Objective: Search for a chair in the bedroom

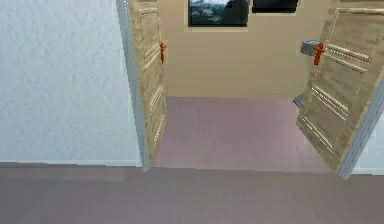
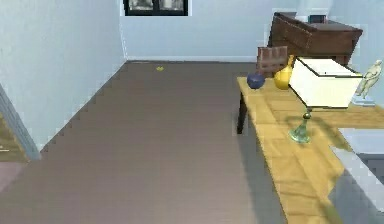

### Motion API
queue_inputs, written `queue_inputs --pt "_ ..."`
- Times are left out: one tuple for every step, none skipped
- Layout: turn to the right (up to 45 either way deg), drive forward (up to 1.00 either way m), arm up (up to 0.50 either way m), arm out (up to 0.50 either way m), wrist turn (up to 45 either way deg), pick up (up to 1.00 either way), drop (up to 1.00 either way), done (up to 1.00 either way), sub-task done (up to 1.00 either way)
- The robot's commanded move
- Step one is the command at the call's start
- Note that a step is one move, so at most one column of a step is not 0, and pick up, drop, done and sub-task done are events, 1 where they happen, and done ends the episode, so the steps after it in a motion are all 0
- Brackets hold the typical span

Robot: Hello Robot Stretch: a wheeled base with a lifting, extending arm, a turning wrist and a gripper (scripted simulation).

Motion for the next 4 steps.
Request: queue_inputs --pt "0.0 0.20 0.00 0.00 0.0 0.00 0.00 0.00 0.00" --pt "-45.0 0.00 0.00 0.00 0.0 0.00 0.00 0.00 0.00" --pt "-33.0 0.00 0.00 0.00 0.0 0.00 0.00 0.00 0.00" --pt "0.0 0.15 0.00 0.00 0.0 0.00 0.00 0.00 0.00"
